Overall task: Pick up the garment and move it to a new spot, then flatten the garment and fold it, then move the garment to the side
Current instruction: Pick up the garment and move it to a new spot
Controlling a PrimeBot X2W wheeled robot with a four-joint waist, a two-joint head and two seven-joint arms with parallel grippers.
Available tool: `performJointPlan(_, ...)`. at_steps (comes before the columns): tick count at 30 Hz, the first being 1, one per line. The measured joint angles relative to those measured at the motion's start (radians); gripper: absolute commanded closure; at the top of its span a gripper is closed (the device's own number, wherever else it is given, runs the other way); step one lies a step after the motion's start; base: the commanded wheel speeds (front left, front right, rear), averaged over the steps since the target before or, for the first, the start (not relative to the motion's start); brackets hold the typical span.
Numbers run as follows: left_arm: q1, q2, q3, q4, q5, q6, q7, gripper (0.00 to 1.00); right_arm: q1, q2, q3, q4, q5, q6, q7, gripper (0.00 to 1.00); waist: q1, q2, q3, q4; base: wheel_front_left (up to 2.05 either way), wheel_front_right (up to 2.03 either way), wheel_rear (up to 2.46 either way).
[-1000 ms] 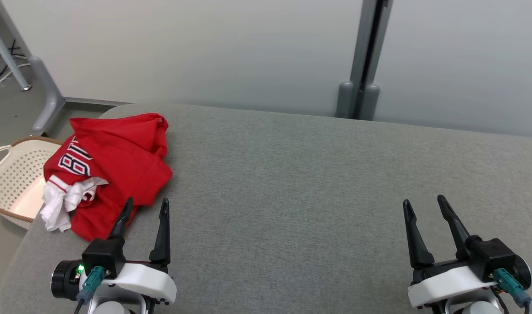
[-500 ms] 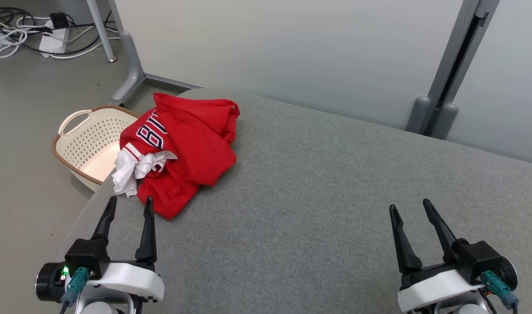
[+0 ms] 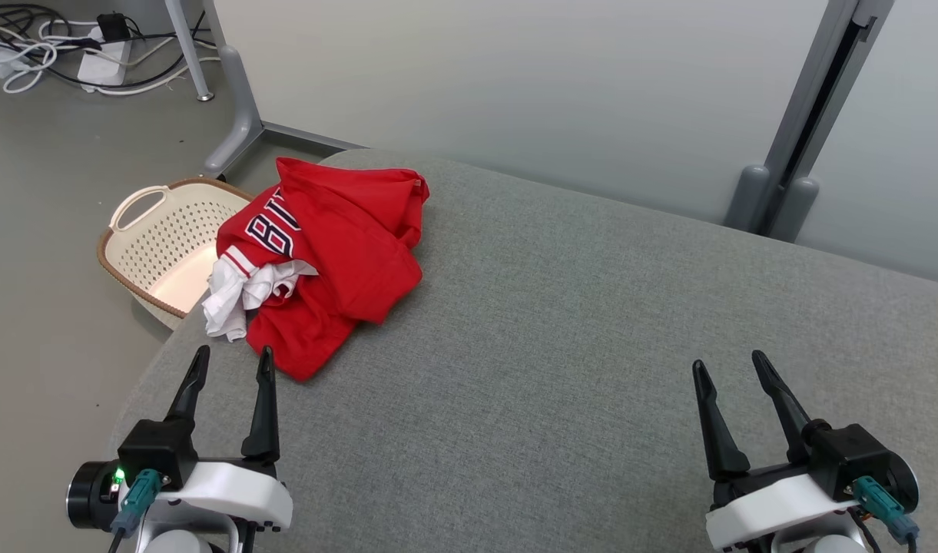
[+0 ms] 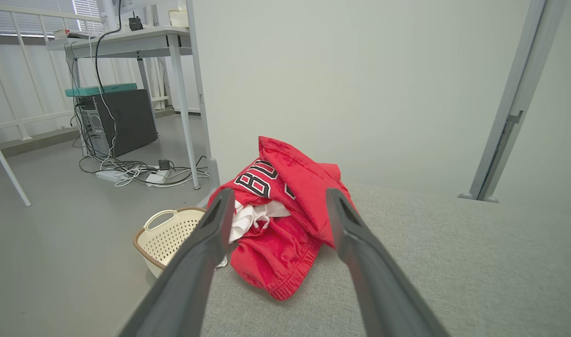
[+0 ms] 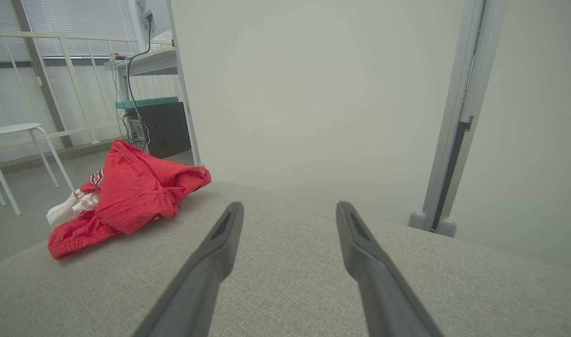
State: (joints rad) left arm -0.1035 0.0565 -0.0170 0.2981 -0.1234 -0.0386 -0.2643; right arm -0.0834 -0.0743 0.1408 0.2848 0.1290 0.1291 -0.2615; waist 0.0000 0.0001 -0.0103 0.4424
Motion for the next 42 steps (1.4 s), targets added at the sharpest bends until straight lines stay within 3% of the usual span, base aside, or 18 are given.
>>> performJointPlan(7, -0.078, -0.002, 0.004, 0.045, -0.015, -0.015, 0.0, 0.0, -0.037, -0.018, 0.006, -0.026, -0.007, 0.0, 0.016, 0.0, 0.0, 0.0, 0.06, -0.011, 0.0, 0.0, 0.0)
performJointPlan(13, -0.218, -0.004, 0.016, 0.168, -0.059, -0.033, 0.0, 0.0, -0.09, -0.054, 0.004, -0.074, -0.017, 0.0, 0.052, 0.0, 0.0, 0.0, 0.16, -0.039, 0.0, 0.0, 0.0)
performJointPlan(22, -0.476, 0.02, 0.036, 0.487, -0.109, -0.072, 0.0, 0.0, -0.145, -0.09, 0.01, -0.116, -0.024, 0.0, 0.077, 0.0, 0.0, 0.0, 0.316, -0.105, 0.0, 0.0, 0.0)
performJointPlan(30, -0.637, 0.062, 0.05, 0.753, -0.143, -0.083, 0.0, 0.0, -0.166, -0.094, 0.024, -0.119, -0.024, 0.0, 0.077, 0.0, 0.0, -0.0001, 0.372, -0.154, 0.0, 0.0, 0.0)
performJointPlan(31, -0.654, 0.065, 0.05, 0.778, -0.148, -0.084, 0.0, 0.62, -0.167, -0.093, 0.025, -0.118, -0.024, 0.0, 0.077, 0.0, 0.0, 0.0, 0.375, -0.157, 0.0, 0.0, 0.0)
performJointPlan(32, -0.668, 0.067, 0.05, 0.797, -0.152, -0.084, 0.0, 1.0, -0.168, -0.092, 0.025, -0.118, -0.024, 0.0, 0.077, 0.0, 0.0, -0.0001, 0.378, -0.16, 0.0, 0.0, 0.0)
performJointPlan(37, -0.691, 0.086, 0.067, 0.753, -0.15, -0.073, 0.0, 1.0, -0.173, -0.088, 0.025, -0.115, -0.023, 0.0, 0.077, 0.0, 0.0, 0.0, 0.377, -0.159, 0.0, 0.0, 0.0)
performJointPlan(42, -0.612, 0.067, 0.097, 0.538, -0.109, -0.04, 0.0, 1.0, -0.172, -0.079, 0.015, -0.1, -0.016, 0.0, 0.066, 0.0, 0.0, 0.0, 0.351, -0.155, 0.0, 0.0, 0.0)
